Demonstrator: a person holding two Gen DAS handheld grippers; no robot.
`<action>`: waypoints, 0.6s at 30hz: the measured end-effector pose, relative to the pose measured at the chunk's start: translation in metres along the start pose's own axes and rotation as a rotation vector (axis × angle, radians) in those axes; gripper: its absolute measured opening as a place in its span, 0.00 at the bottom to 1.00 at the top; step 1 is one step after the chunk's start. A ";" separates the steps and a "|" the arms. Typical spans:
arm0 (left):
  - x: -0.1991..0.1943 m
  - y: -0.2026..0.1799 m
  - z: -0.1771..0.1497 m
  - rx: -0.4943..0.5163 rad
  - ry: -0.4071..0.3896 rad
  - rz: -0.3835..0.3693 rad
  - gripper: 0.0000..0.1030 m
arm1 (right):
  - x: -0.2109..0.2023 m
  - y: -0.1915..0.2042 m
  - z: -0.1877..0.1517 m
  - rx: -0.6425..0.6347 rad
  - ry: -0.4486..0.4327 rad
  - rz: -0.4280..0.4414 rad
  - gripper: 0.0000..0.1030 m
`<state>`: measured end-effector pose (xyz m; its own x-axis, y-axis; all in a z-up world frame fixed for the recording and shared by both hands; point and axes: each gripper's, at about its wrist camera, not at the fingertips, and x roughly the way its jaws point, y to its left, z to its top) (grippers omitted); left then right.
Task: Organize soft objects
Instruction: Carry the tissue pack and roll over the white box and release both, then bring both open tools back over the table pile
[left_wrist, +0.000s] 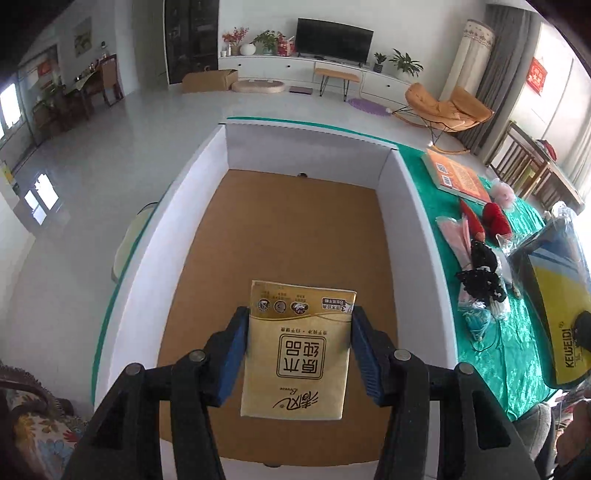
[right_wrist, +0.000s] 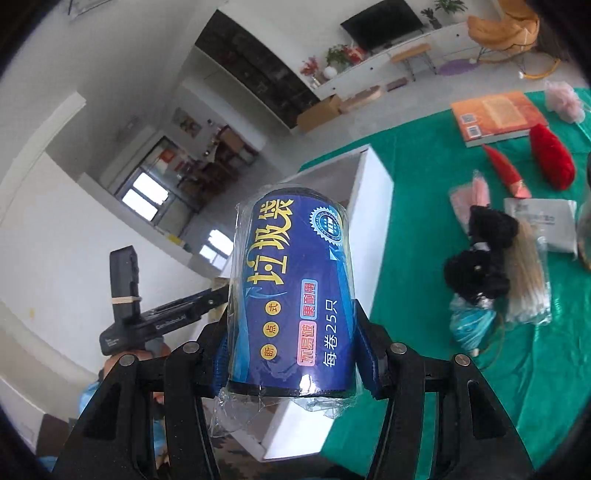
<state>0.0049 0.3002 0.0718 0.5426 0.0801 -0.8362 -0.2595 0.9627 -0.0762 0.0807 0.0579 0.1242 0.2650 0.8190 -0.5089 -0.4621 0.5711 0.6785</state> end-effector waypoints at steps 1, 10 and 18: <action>0.001 0.009 -0.004 -0.010 0.003 0.042 0.61 | 0.016 0.015 -0.004 -0.012 0.025 0.031 0.59; 0.006 -0.003 -0.013 -0.059 -0.051 0.017 0.85 | 0.033 0.026 -0.011 -0.138 -0.011 -0.062 0.80; -0.008 -0.167 -0.032 0.213 -0.094 -0.256 0.85 | -0.051 -0.102 -0.057 -0.120 -0.145 -0.524 0.80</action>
<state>0.0185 0.1307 0.0740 0.6423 -0.1575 -0.7501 0.0624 0.9862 -0.1536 0.0657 -0.0453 0.0504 0.5951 0.4314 -0.6781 -0.3278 0.9007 0.2853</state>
